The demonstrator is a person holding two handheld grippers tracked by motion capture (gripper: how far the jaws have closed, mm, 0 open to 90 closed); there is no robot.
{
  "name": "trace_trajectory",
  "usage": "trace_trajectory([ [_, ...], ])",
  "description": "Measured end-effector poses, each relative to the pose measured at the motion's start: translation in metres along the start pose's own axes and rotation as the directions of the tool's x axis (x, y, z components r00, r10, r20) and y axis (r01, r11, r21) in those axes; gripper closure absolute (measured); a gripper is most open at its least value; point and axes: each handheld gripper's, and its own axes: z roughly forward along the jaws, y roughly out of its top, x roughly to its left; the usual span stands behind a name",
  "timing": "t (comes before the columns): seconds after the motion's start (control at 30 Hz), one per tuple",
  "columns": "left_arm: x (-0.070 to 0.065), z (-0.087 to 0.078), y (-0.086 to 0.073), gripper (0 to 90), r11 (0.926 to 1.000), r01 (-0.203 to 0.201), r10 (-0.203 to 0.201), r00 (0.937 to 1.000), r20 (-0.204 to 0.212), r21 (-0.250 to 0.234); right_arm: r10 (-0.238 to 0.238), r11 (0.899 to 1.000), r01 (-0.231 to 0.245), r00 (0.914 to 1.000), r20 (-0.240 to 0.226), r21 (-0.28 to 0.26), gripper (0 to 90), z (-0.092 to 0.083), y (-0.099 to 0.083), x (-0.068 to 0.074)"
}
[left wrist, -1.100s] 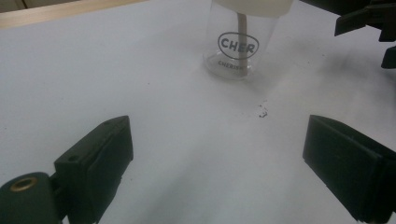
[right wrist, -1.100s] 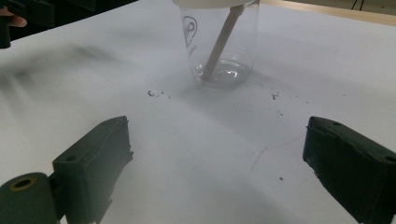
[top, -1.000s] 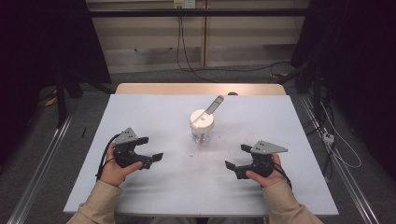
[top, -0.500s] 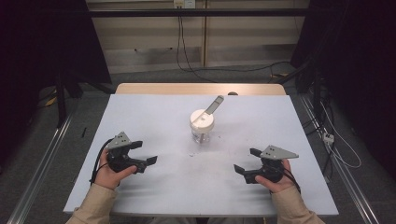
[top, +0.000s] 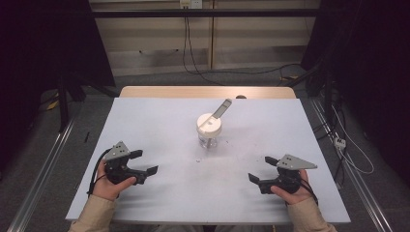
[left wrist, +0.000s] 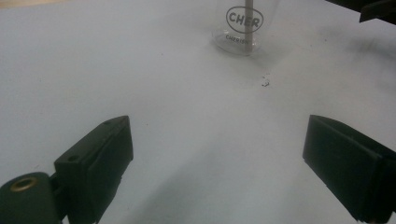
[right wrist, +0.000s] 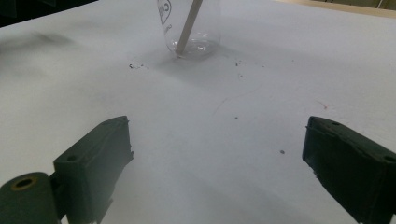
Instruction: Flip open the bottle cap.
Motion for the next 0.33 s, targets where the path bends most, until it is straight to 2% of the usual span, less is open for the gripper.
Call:
trace_trajectory([
  [0.33,0.0012,-0.0002,-0.0022,8.2,1.0000,-0.005,0.005,0.9999,-0.014,0.001,0.003,1.000,-0.003,1.0000,0.009,0.002,7.8,-0.0021,-0.0027,-0.0017],
])
